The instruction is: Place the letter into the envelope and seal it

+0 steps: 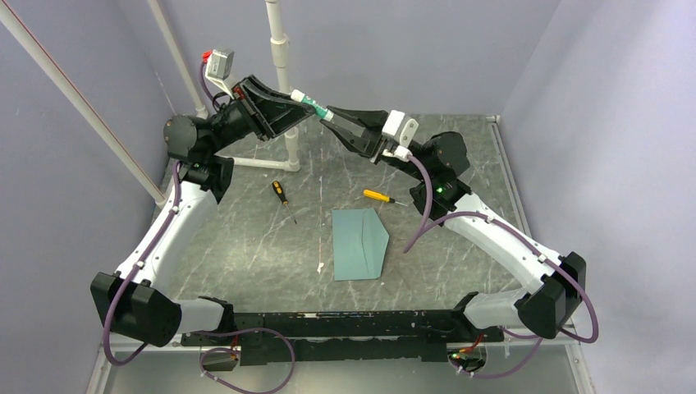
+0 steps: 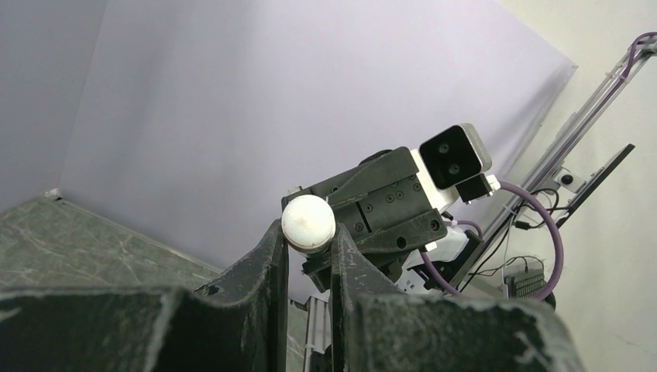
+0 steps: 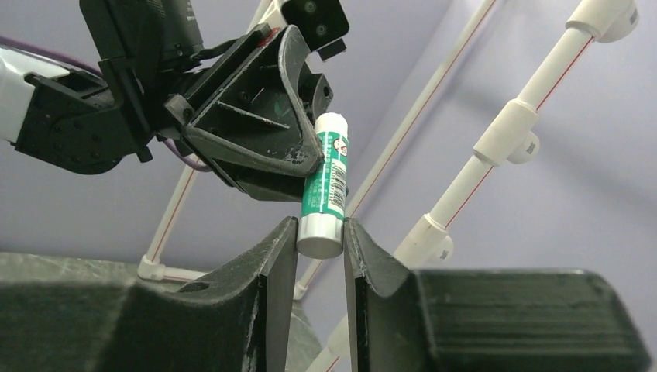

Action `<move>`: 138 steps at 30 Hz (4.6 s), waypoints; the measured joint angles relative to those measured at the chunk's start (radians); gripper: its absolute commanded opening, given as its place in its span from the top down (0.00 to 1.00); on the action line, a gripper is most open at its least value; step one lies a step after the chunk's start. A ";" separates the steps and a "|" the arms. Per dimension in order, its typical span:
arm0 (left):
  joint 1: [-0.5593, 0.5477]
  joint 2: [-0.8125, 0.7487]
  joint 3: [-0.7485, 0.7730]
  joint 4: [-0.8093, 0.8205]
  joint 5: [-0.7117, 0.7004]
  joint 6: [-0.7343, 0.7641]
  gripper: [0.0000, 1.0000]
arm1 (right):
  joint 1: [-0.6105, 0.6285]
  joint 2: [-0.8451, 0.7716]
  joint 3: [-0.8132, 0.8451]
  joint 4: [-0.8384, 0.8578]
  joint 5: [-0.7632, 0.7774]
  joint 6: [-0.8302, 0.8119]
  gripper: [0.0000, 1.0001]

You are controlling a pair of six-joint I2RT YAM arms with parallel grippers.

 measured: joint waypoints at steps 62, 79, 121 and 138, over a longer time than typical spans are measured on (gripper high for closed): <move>0.005 -0.032 -0.065 0.046 -0.087 -0.303 0.97 | 0.084 0.105 0.055 0.172 0.042 -0.124 0.43; 0.013 -0.034 -0.066 0.029 -0.136 -0.321 0.97 | 0.084 0.150 0.125 0.124 0.040 -0.196 1.00; 0.046 -0.103 -0.063 -0.329 -0.045 -0.269 0.61 | 0.010 0.029 0.109 -0.261 -0.083 -0.092 1.00; 0.050 -0.071 -0.055 -0.304 -0.037 -0.340 0.98 | -0.027 0.073 0.080 -0.103 -0.144 0.035 0.51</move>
